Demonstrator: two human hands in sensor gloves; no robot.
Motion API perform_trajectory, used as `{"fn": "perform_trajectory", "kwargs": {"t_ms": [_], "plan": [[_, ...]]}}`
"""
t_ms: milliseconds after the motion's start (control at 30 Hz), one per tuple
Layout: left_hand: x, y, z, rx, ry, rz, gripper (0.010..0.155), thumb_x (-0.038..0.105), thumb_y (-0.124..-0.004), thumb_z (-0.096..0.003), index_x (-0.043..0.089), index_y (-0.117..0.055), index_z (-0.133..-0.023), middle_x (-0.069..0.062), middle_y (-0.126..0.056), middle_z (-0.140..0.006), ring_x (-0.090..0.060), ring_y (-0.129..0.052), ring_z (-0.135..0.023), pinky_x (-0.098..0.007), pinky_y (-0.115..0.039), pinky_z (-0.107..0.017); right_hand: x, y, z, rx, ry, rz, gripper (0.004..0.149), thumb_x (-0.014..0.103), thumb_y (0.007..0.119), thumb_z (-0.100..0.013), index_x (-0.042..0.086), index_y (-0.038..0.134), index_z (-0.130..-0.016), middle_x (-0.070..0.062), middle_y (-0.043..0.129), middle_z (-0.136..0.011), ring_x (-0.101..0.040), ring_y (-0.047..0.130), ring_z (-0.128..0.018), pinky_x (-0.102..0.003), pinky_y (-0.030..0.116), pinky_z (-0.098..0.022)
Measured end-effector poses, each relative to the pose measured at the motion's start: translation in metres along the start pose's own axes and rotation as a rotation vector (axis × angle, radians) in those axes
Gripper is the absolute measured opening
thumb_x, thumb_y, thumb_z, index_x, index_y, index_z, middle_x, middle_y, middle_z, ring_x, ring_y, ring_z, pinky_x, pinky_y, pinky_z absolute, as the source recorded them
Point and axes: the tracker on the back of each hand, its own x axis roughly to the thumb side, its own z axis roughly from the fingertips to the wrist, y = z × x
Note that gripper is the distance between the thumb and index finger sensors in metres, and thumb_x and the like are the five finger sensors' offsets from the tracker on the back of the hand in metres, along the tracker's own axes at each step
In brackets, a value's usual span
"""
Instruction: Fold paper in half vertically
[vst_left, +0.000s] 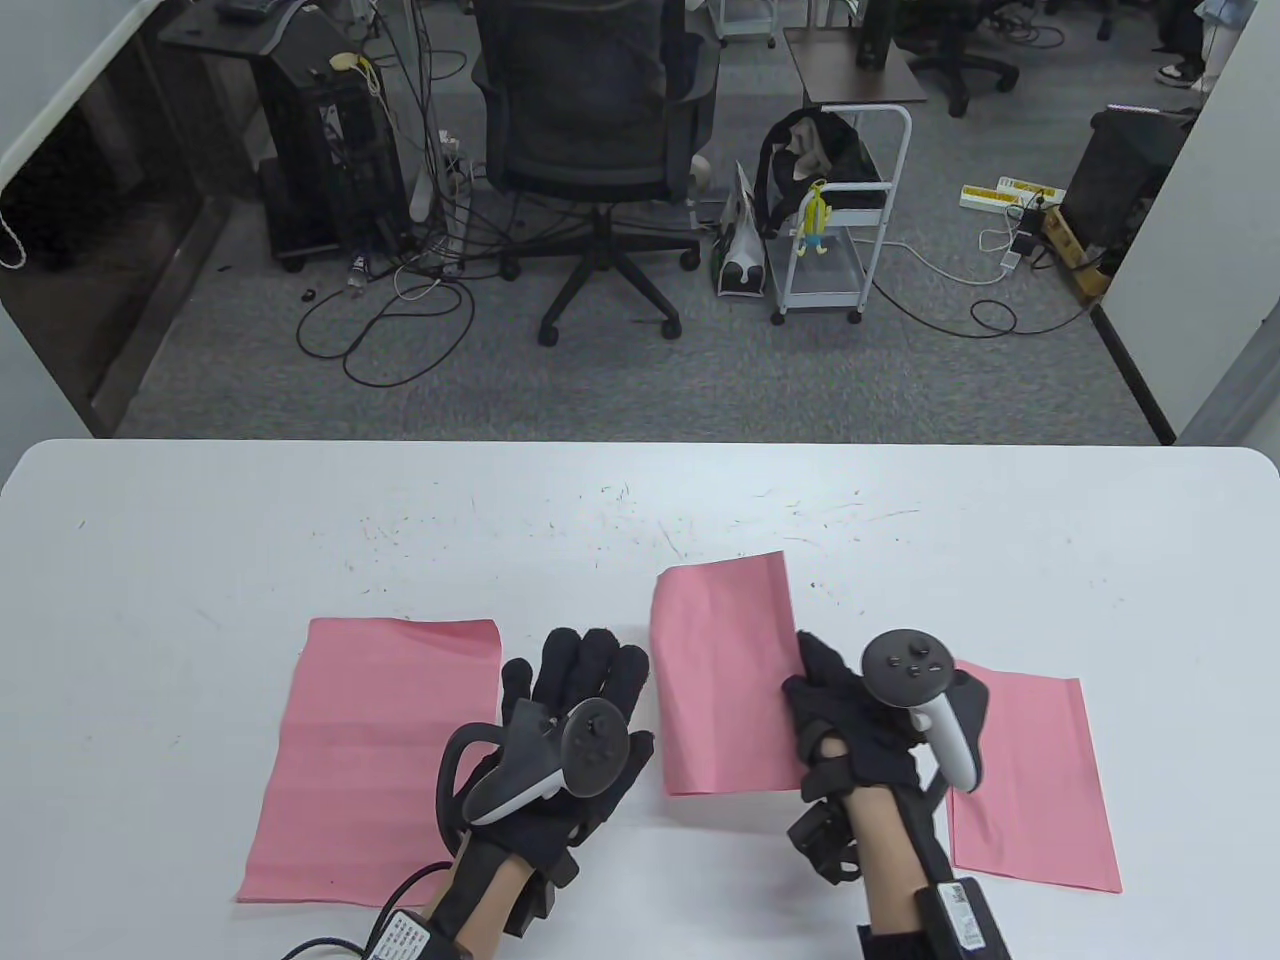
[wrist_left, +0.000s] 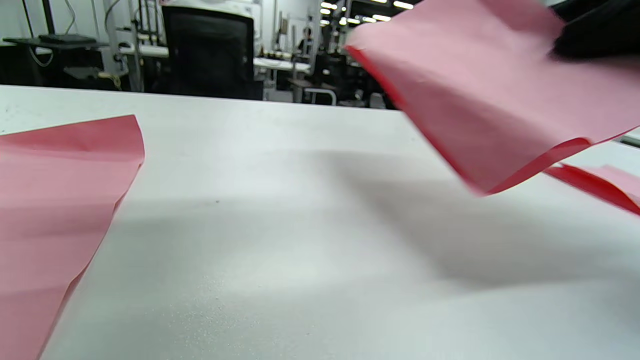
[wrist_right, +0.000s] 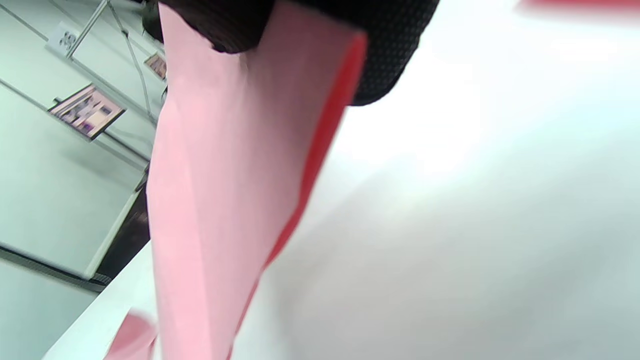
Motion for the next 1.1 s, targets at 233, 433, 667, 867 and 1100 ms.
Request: {"fn": "perform_trajectory", "kwargs": {"t_ms": [233, 433, 667, 867, 1100], "plan": [[-0.007, 0.002, 0.000, 0.011, 0.018, 0.009, 0.077, 0.065, -0.043, -0.0547, 0.037, -0.005, -0.116, 0.001, -0.001, -0.127, -0.034, -0.002, -0.117, -0.067, -0.018, -0.083, -0.074, -0.090, 0.025, -0.148, 0.180, -0.038, 0.050, 0.029, 0.079, -0.049, 0.030, 0.065, -0.097, 0.007, 0.089, -0.083, -0.010, 0.099, -0.054, -0.033, 0.086, -0.041], [-0.011, 0.002, -0.001, 0.011, 0.031, 0.016, 0.077, 0.065, -0.043, -0.0548, 0.037, -0.005, -0.116, 0.001, -0.001, -0.127, -0.034, -0.002, -0.117, -0.067, -0.018, -0.083, -0.141, -0.112, 0.029, -0.149, 0.362, -0.041, 0.051, 0.028, 0.080, -0.049, 0.028, 0.066, -0.098, 0.005, 0.089, -0.082, -0.012, 0.099, -0.054, -0.034, 0.085, -0.041], [-0.010, 0.002, 0.000, 0.003, 0.035, 0.008, 0.077, 0.065, -0.043, -0.0548, 0.037, -0.005, -0.116, 0.001, -0.001, -0.127, -0.034, -0.002, -0.117, -0.067, -0.018, -0.083, -0.185, -0.099, 0.016, -0.108, 0.487, 0.090, 0.053, 0.029, 0.079, -0.049, 0.026, 0.063, -0.099, 0.005, 0.088, -0.083, -0.012, 0.099, -0.055, -0.034, 0.085, -0.043], [-0.010, 0.003, 0.001, -0.001, 0.039, 0.003, 0.077, 0.065, -0.043, -0.0547, 0.037, -0.005, -0.116, 0.001, -0.002, -0.127, -0.034, -0.002, -0.117, -0.067, -0.018, -0.083, -0.186, -0.086, 0.006, -0.134, 0.565, 0.226, 0.055, 0.031, 0.079, -0.049, 0.026, 0.060, -0.100, 0.006, 0.086, -0.085, -0.011, 0.097, -0.058, -0.035, 0.084, -0.045], [-0.012, 0.002, 0.001, -0.005, 0.041, 0.005, 0.077, 0.065, -0.042, -0.0548, 0.037, -0.005, -0.116, 0.001, -0.002, -0.127, -0.034, -0.002, -0.117, -0.067, -0.019, -0.082, -0.180, -0.077, 0.003, -0.190, 0.647, 0.396, 0.062, 0.038, 0.079, -0.048, 0.028, 0.052, -0.103, 0.005, 0.080, -0.092, -0.014, 0.093, -0.066, -0.037, 0.081, -0.051]]}}
